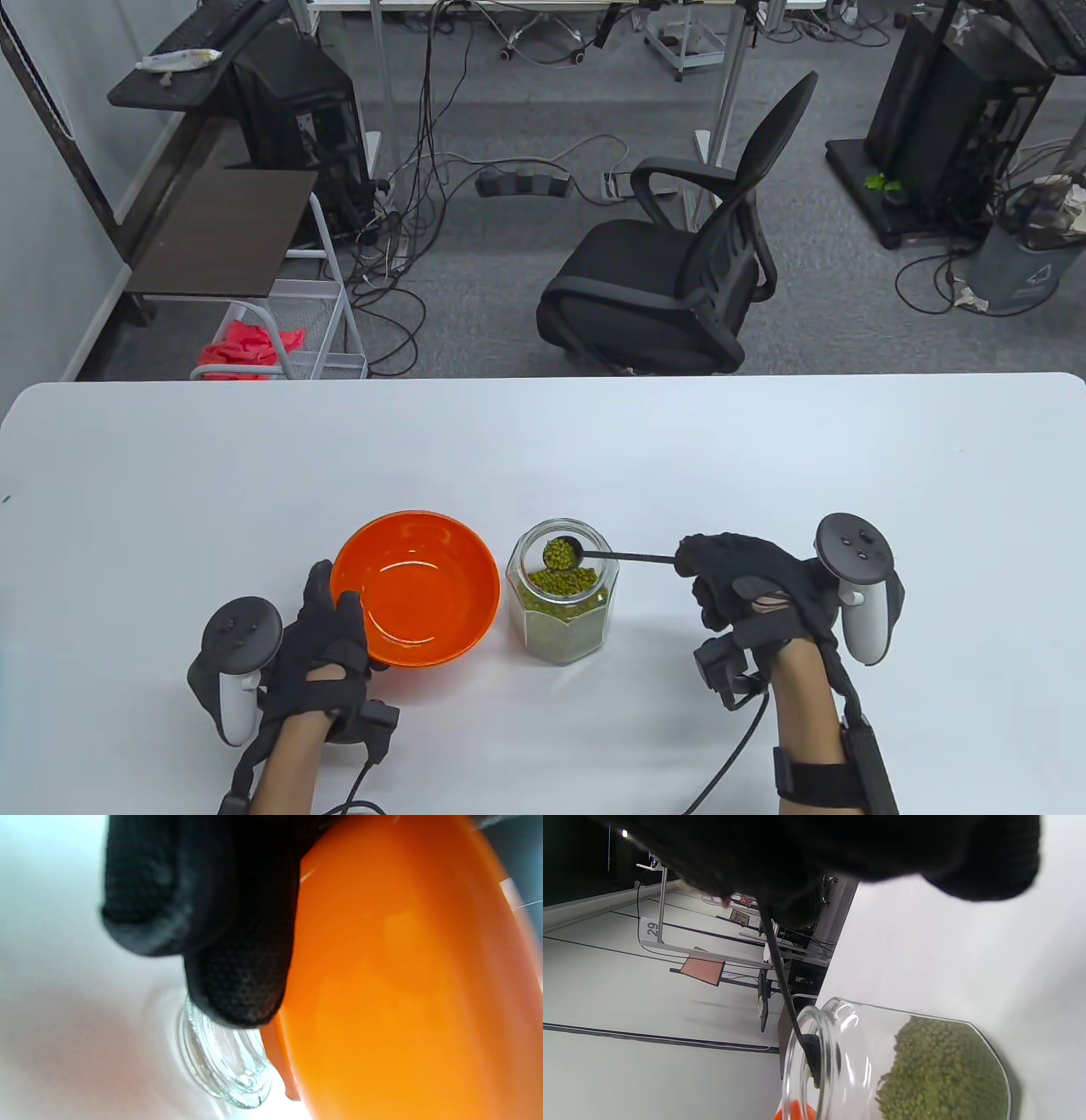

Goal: Portion mung beans with measuring scoop (Bowl in hand)

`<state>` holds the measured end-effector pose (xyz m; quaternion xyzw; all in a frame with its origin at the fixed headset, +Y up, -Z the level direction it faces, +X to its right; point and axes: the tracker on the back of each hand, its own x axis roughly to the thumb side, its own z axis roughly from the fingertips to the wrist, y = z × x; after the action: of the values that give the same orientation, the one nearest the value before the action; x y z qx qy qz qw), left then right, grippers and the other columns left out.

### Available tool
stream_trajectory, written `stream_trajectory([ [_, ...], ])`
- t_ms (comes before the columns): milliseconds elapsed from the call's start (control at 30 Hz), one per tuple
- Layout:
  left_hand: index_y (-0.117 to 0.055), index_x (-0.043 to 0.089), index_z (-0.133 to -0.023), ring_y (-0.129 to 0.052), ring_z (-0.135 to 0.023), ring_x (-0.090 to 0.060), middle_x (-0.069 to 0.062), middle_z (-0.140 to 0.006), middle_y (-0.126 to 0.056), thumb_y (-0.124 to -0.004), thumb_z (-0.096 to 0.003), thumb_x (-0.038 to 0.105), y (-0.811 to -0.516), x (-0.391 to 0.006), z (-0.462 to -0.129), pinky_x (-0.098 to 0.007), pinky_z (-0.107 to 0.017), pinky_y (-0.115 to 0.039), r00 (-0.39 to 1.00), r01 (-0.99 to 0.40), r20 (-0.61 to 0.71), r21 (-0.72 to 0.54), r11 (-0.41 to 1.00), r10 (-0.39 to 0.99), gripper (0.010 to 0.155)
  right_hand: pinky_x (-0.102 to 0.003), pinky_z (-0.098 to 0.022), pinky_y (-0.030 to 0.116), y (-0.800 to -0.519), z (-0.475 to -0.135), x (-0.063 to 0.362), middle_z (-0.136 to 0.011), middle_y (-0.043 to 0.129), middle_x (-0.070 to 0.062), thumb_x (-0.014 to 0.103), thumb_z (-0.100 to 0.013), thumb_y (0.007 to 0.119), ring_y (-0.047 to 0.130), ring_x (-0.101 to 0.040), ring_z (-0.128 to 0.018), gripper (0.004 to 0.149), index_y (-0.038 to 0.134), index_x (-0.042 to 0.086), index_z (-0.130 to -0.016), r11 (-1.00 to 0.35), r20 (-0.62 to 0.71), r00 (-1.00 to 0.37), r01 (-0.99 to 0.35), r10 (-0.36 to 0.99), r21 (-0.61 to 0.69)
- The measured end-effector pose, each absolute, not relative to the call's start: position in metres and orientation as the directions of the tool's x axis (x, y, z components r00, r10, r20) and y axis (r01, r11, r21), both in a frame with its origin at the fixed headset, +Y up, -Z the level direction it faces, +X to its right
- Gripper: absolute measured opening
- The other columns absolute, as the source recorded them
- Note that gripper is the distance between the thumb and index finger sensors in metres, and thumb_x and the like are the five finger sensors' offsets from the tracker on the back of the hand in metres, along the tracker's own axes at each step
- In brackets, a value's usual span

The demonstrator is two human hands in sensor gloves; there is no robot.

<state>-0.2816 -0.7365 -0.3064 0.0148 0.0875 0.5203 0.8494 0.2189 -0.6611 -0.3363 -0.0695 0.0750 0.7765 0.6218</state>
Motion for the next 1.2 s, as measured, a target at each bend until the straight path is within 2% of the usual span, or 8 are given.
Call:
stream_trajectory([
  [300,-0.038,0.006,-0.109,-0.115,-0.030,-0.020,-0.016,-0.096,-0.068,-0.059,-0.0557,0.041,-0.736,-0.281,-0.306,-0.024,-0.017,-0.098,0.441,-0.882,-0.131,0.117,0.456,0.888,0.067,-0.050,-0.033,0.084,-0.649,-0.332,0.214,-0.029,0.096,0.000,0.033,-0.046,0.082,0.093,-0.013,-0.009,0.041,0.091,0.002,-0.070,-0.132,-0.152,-0.143,-0.988,0.978,0.077],
  [600,-0.039,0.006,-0.109,-0.115,-0.029,-0.020,-0.017,-0.096,-0.069,-0.059,-0.0558,0.041,-0.736,-0.281,-0.306,-0.023,-0.017,-0.098,0.427,-0.887,-0.136,0.126,0.444,0.894,0.066,-0.051,-0.035,0.082,-0.648,-0.331,0.169,-0.033,0.095,-0.001,0.033,-0.047,0.080,0.094,-0.014,-0.012,0.042,0.088,0.002,-0.073,-0.116,-0.132,-0.139,-0.980,0.982,0.164],
  [867,-0.039,0.006,-0.109,-0.114,-0.029,-0.020,-0.017,-0.095,-0.069,-0.059,-0.0559,0.041,-0.735,-0.282,-0.305,-0.023,-0.016,-0.097,0.416,-0.893,-0.129,0.127,0.432,0.900,0.067,-0.052,-0.036,0.081,-0.652,-0.324,0.131,-0.035,0.096,-0.002,0.033,-0.047,0.080,0.095,-0.015,-0.014,0.042,0.088,0.002,-0.074,-0.183,-0.085,-0.195,-0.974,0.977,0.136],
  [1200,-0.040,0.006,-0.108,-0.114,-0.026,-0.019,-0.017,-0.094,-0.070,-0.059,-0.0559,0.041,-0.734,-0.283,-0.305,-0.022,-0.015,-0.097,0.403,-0.899,-0.117,0.136,0.417,0.908,0.066,-0.053,-0.036,0.081,-0.646,-0.308,0.098,-0.034,0.097,-0.003,0.033,-0.045,0.082,0.095,-0.016,-0.014,0.042,0.089,0.003,-0.073,-0.425,0.094,-0.422,-0.905,0.902,0.018],
])
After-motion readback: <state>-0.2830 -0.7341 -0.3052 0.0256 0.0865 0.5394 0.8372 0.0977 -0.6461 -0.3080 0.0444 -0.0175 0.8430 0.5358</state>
